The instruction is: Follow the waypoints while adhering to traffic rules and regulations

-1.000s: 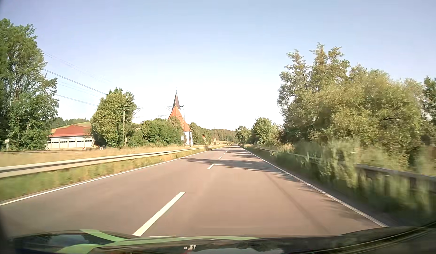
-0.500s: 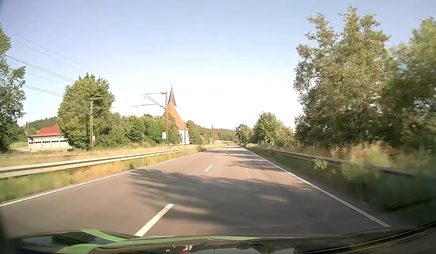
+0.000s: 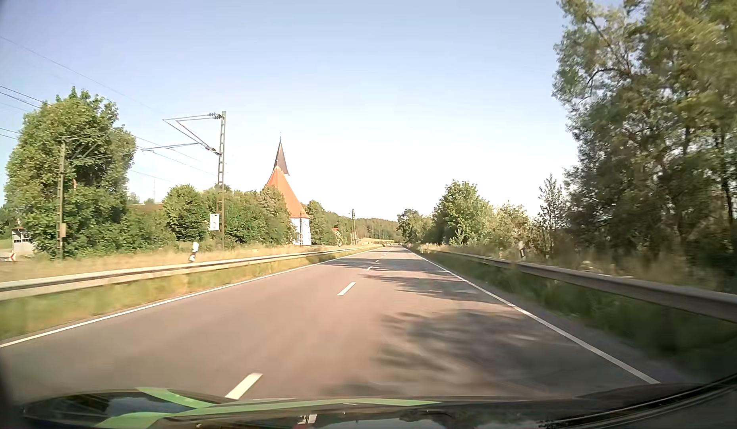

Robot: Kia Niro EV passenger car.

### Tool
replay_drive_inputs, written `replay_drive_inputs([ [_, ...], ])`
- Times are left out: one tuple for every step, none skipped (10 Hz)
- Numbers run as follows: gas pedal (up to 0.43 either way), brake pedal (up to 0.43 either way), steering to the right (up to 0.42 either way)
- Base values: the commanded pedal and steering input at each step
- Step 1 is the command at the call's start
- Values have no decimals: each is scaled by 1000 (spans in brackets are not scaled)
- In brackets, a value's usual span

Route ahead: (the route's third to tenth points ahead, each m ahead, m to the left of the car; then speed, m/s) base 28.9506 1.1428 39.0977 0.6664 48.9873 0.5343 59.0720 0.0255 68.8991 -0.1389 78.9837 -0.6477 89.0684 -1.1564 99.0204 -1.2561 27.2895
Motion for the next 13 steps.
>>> replay_drive_inputs([
  [260, 0, -1],
  [260, 0, -1],
  [260, 0, -1],
  [260, 0, -1],
  [260, 0, -1],
  [260, 0, -1],
  [260, 0, -2],
  [260, 0, -2],
  [260, 0, -2],
  [260, 0, -2],
  [248, 0, -2],
  [248, 0, -2],
  [248, 0, -3],
])
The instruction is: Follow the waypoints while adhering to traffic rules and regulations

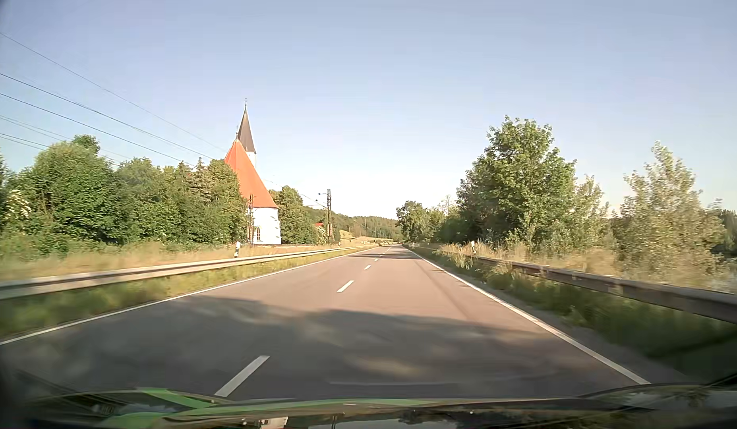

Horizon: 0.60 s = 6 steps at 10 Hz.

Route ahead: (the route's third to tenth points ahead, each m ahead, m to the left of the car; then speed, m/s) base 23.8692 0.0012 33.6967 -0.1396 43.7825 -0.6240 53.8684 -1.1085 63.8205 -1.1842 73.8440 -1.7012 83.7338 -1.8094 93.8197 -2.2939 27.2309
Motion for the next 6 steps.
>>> replay_drive_inputs([
  [248, 0, -2],
  [248, 0, -2],
  [248, 0, -2],
  [248, 0, -3],
  [248, 0, -2],
  [248, 0, -2],
])
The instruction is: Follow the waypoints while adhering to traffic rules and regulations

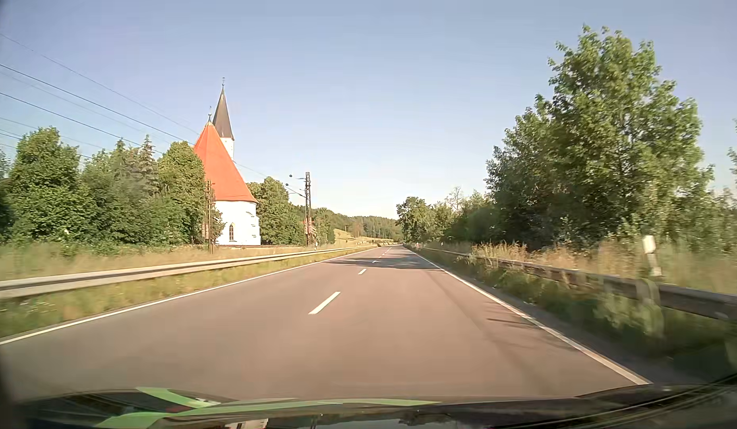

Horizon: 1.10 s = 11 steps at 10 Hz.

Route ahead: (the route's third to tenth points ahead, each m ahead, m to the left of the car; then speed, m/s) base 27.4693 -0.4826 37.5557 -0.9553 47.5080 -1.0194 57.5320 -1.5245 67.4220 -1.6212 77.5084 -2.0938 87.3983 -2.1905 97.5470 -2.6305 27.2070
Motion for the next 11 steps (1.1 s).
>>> replay_drive_inputs([
  [248, 0, -2],
  [260, 0, -3],
  [260, 0, -3],
  [260, 0, -3],
  [260, 0, -3],
  [260, 0, -3],
  [260, 0, -3],
  [260, 0, -3],
  [260, 0, -3],
  [260, 0, -3],
  [260, 0, -3],
])
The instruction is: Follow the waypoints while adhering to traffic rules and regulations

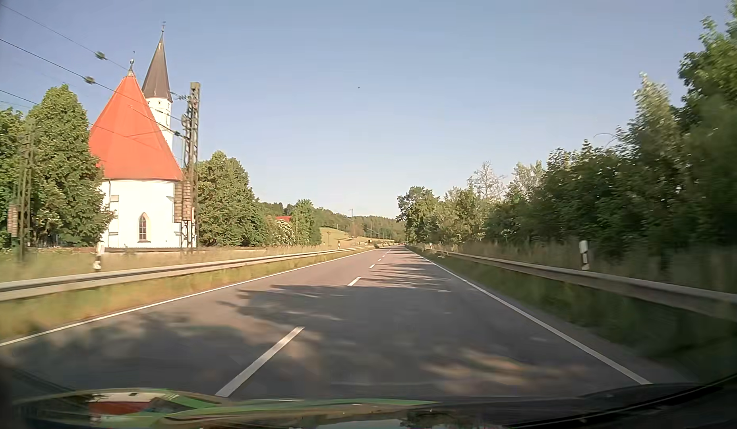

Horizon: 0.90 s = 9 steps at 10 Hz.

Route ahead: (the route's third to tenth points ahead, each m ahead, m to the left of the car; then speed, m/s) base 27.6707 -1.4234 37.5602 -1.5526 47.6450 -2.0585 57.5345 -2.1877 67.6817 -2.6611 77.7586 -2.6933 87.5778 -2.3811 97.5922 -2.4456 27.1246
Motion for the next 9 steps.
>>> replay_drive_inputs([
  [260, 0, -3],
  [260, 0, -3],
  [260, 0, -3],
  [260, 0, -2],
  [260, 0, -2],
  [268, 0, -1],
  [268, 0, -1],
  [268, 0, -1],
  [268, 0, -1],
])
